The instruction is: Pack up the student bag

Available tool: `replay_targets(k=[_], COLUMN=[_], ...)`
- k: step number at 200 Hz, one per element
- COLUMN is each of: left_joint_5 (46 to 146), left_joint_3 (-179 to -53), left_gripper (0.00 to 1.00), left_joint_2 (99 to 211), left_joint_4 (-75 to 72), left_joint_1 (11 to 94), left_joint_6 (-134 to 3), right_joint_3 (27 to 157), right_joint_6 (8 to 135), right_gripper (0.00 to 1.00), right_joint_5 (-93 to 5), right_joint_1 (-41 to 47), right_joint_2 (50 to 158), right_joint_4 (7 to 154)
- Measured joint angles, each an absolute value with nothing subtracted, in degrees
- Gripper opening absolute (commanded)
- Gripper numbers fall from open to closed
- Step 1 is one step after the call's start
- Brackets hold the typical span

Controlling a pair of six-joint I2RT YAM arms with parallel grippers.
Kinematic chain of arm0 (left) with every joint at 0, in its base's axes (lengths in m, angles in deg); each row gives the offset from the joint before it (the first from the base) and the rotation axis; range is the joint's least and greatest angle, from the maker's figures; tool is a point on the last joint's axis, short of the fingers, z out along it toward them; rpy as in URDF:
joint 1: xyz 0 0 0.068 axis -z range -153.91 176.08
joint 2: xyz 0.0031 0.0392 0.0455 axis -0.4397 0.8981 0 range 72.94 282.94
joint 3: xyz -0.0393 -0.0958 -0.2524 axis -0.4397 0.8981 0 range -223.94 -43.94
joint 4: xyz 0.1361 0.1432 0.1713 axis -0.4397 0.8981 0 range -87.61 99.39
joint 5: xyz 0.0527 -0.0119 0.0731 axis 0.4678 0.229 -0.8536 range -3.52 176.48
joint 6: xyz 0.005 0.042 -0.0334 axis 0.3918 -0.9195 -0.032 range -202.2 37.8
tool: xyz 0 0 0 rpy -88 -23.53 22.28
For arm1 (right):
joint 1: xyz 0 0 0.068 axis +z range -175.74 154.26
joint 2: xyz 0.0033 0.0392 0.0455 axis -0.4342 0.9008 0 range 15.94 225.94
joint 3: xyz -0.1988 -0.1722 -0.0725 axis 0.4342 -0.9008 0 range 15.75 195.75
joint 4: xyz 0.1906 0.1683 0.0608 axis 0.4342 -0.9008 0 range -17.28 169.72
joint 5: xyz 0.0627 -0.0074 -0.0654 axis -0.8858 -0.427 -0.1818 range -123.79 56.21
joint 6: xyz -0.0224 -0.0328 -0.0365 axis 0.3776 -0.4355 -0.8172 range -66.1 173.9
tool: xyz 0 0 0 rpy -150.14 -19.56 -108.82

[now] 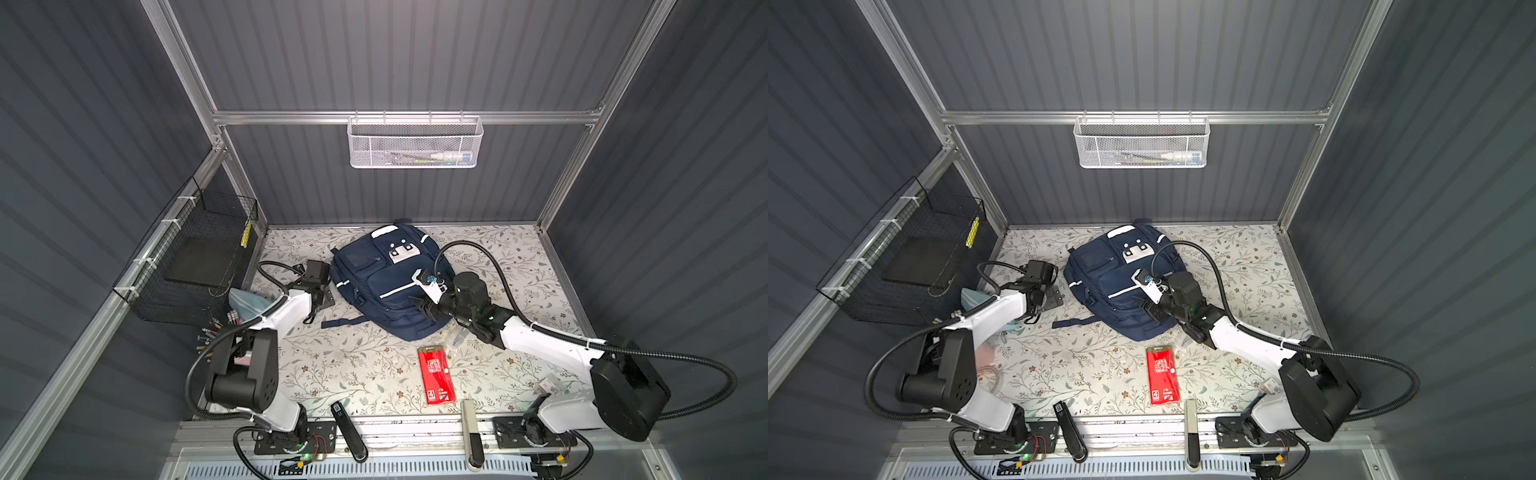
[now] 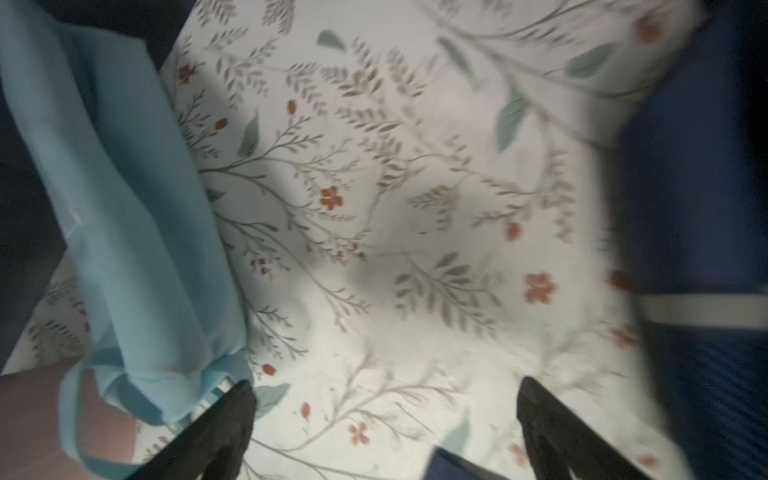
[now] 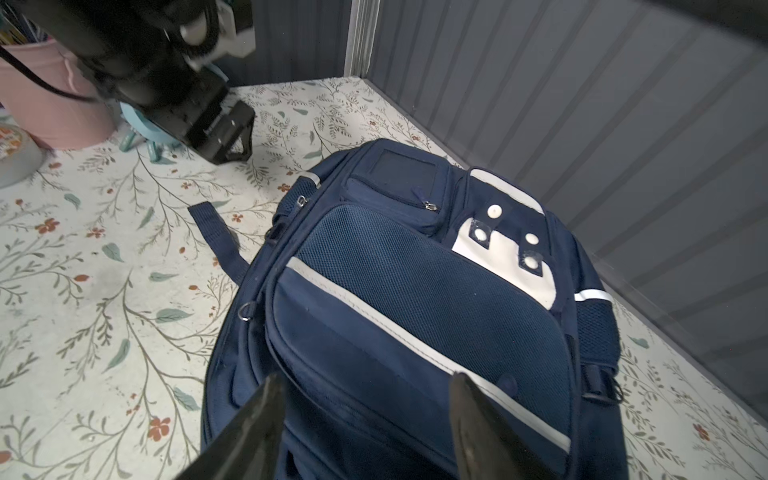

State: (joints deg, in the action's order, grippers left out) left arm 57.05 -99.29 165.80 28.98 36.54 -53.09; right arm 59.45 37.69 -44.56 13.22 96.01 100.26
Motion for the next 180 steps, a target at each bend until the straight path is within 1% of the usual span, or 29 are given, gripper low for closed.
replay_targets(k=[21,50,62,83,109,130,150,180], left_joint_5=[53.5,49.5,48.9,49.7,50.2,48.8,45.4,40.3], left_joint_3=[-100.7,-103.4,-104.4,-105.5,-105.5,-105.5,-106.0,-109.9], left_gripper=[0.99,0.99,0.98,0.99,1.00,1.00,1.00,1.00], left_joint_2=[168.8,169.1,169.1,169.1,168.9,168.8,168.7,169.1], left_joint_4=[31.2,31.8,32.0,32.4,33.5,34.7,36.6,38.8], left_joint_1=[33.7,31.1,32.5,37.1,40.5,38.3,36.0,33.8], left_joint_6=[-53.6,-55.0,-55.5,-55.9,-55.9,-55.8,-55.5,-55.5], right_joint_3=[57.7,54.1,53.6,53.5,53.5,53.4,53.4,54.0], right_joint_6=[40.7,43.9,44.5,45.3,45.6,45.6,45.8,46.7], right_gripper=[0.66,0.66,0.66,0.67,0.67,0.68,0.68,0.68], right_joint_5=[-46.2,-49.6,-51.3,-53.5,-54.5,-54.6,-55.1,-56.4], right_joint_1=[13.2,13.2,13.2,13.2,13.2,13.2,13.0,12.9], right_joint_2=[95.9,95.3,95.3,95.6,97.5,98.7,99.3,102.5], right_joint_4=[102.5,106.6,107.1,108.3,109.2,109.8,111.1,112.7])
